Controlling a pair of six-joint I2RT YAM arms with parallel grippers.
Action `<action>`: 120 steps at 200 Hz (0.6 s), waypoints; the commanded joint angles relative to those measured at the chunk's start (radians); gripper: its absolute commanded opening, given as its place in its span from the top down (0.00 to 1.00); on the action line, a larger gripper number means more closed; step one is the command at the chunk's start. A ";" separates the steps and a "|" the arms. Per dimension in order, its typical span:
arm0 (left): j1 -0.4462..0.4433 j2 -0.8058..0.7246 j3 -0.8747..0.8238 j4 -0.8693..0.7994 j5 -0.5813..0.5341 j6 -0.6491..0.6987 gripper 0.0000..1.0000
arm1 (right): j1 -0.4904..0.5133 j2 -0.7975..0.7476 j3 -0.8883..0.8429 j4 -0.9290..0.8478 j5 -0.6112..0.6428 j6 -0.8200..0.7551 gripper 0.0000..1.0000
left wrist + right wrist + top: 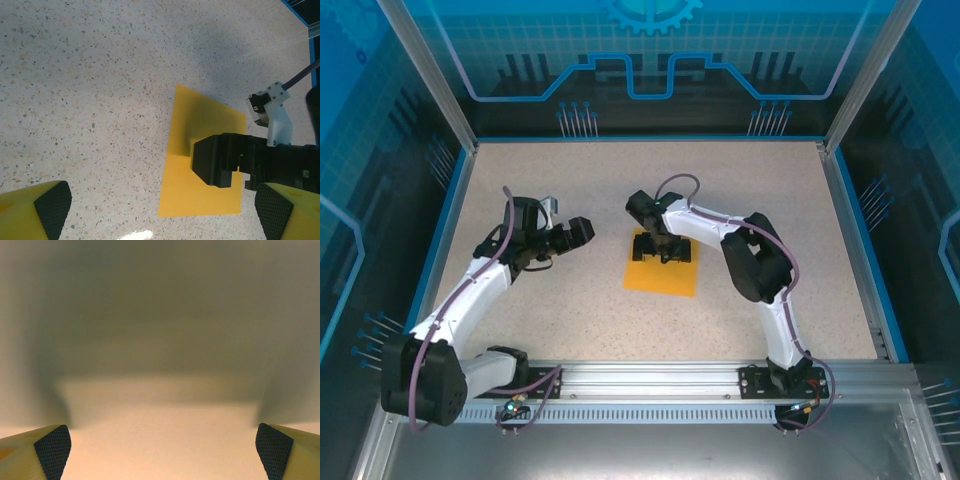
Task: Fold a paper plane with a square sheet of paper (pick it up from the middle)
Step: Fold the square sheet of paper in half at the center of the table.
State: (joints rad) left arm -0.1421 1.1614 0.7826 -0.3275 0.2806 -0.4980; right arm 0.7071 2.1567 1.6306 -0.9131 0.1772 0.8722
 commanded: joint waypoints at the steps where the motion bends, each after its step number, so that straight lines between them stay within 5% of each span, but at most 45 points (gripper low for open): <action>1: -0.001 0.000 0.017 -0.001 -0.008 0.002 0.02 | 0.003 0.043 -0.021 -0.032 0.005 0.064 0.01; 35: -0.001 0.001 0.015 -0.006 -0.007 0.001 0.02 | 0.004 0.064 -0.094 0.017 -0.016 0.069 0.01; 120: -0.001 0.005 0.020 -0.026 -0.001 0.002 0.01 | 0.003 0.051 -0.172 0.107 -0.043 0.045 0.22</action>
State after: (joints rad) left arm -0.1421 1.1652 0.7826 -0.3340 0.2810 -0.4980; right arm 0.7078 2.1162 1.5330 -0.8185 0.1799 0.9165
